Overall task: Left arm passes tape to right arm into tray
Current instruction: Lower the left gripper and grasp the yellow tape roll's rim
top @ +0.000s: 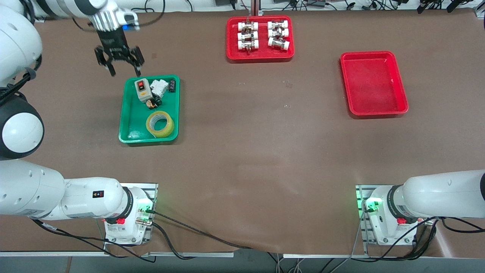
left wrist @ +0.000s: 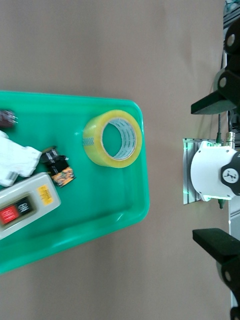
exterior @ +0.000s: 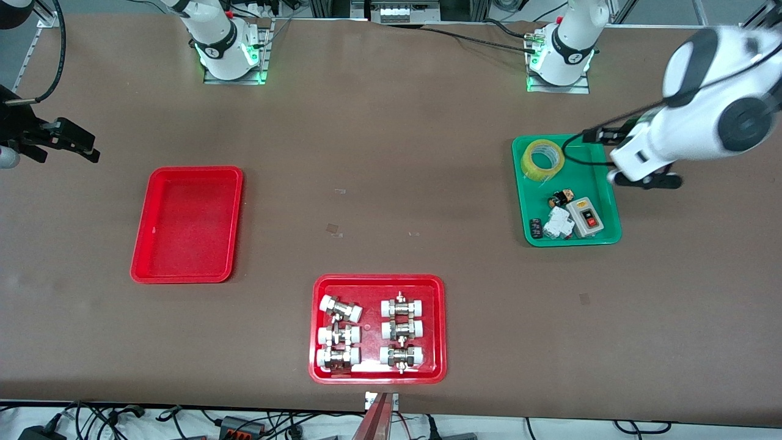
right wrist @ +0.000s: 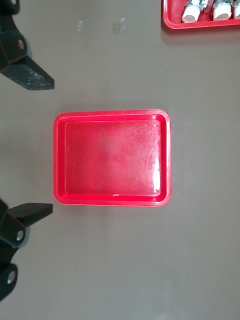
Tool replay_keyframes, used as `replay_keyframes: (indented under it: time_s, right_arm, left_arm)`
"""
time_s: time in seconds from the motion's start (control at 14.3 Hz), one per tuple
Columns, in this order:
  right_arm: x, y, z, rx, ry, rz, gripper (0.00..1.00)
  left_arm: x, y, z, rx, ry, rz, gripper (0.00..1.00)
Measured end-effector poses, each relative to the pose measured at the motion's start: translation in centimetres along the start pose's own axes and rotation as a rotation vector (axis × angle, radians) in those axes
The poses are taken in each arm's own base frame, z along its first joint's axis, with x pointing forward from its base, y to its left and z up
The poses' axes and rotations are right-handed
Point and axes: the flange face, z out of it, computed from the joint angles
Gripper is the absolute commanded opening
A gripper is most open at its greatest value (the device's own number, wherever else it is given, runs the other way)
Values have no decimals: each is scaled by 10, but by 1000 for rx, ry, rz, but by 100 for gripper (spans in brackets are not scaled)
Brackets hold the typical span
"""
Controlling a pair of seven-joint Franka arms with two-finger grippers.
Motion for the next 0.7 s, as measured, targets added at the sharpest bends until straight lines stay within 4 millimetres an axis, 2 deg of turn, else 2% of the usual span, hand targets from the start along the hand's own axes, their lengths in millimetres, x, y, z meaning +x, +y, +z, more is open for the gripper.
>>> replay_keyframes:
  time_s: [0.21,0.35,0.49,0.7]
  right_arm:
    - [-3,0,2,1,-25,0,100]
    - [-3,0,3,2,-29,1,100]
    - [-3,0,3,2,-29,0,100]
    - [-3,0,3,2,-29,0,100]
  left_arm:
    - [9,-1,93,-58,-15,-26,100]
    - [8,-4,142,-66,-4,-42,100]
    - [8,-7,176,-69,4,-53,100]
    - [15,-16,205,-84,4,-75,99]
